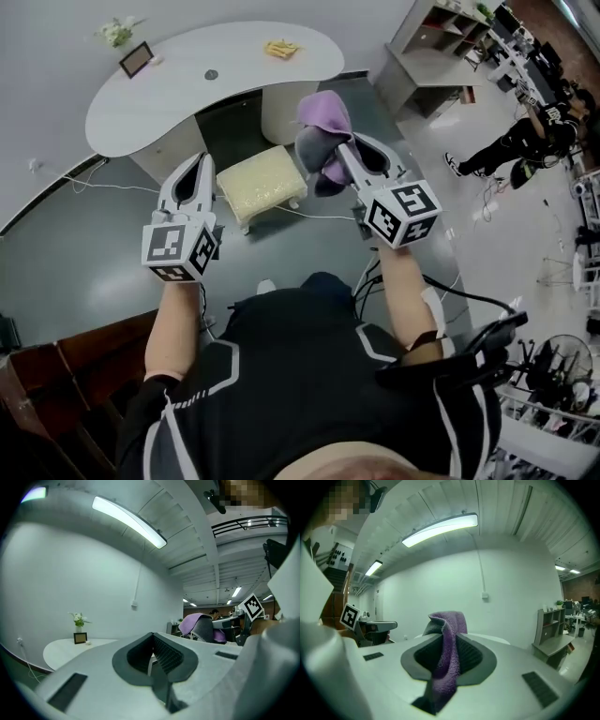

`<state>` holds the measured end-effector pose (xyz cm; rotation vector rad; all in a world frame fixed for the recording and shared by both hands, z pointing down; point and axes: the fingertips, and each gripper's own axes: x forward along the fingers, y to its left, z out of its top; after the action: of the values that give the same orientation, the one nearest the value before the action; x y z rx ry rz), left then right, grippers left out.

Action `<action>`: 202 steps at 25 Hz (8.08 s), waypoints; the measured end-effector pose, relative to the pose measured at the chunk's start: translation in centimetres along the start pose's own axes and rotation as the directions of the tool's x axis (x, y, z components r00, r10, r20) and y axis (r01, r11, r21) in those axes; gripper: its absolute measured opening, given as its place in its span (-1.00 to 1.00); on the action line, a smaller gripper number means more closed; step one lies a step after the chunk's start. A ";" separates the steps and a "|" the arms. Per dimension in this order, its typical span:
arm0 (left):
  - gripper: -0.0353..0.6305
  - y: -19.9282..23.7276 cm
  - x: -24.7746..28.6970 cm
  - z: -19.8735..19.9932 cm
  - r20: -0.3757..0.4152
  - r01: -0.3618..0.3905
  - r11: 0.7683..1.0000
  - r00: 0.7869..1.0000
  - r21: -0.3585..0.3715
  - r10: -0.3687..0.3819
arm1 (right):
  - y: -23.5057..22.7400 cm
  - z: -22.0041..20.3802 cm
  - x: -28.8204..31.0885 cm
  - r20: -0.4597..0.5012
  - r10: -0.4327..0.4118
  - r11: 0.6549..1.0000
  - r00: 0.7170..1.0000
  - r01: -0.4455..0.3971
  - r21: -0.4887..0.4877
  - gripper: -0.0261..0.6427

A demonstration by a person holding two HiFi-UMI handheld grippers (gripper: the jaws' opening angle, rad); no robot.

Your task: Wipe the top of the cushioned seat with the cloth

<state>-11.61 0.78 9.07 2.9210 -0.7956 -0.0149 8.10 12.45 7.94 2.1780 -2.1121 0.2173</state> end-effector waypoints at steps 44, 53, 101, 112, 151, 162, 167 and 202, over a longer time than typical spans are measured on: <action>-0.88 12.6 16.9 -8.9 -0.175 -0.397 0.918 0.905 -0.015 0.388 | -6.3 -6.9 32.4 -0.152 0.536 0.843 0.830 -0.535 0.051 -0.67; -0.88 16.2 13.6 -21.8 -0.370 -0.329 0.944 0.878 -0.004 0.304 | 0.2 -23.5 37.3 -0.420 0.494 0.866 0.761 -0.474 0.158 -0.67; -0.88 14.2 20.4 -52.3 -0.700 -0.564 0.803 0.652 -0.192 0.290 | -3.3 -65.1 46.2 -0.802 0.401 0.895 0.442 -0.374 0.242 -0.70; -0.88 10.5 27.2 -54.3 -0.707 -0.510 0.832 0.670 -0.218 0.226 | -13.0 -66.0 44.5 -0.815 0.359 0.923 0.455 -0.303 0.237 -0.70; -0.88 18.8 5.4 -52.2 -0.734 -0.632 0.752 0.598 -0.184 0.323 | 10.8 -65.6 42.3 -0.818 0.406 0.878 0.407 -0.420 0.227 -0.69; -0.88 12.1 7.5 -54.5 -0.746 -0.626 0.751 0.599 -0.212 0.289 | 1.5 -66.5 40.0 -0.830 0.364 0.918 0.422 -0.316 0.242 -0.69; -0.88 9.8 10.3 -54.7 -0.750 -0.613 0.764 0.599 -0.202 0.283 | -4.1 -66.8 38.9 -0.839 0.340 0.933 0.424 -0.261 0.246 -0.69; -0.88 10.9 13.4 -52.2 -0.678 -0.545 0.824 0.664 -0.152 0.314 | -8.1 -59.5 32.5 -0.731 0.312 0.950 0.607 -0.192 0.246 -0.68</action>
<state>-3.51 -9.77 62.48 2.0932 -1.1805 0.7497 15.20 -9.19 72.32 1.3834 -1.8663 1.1313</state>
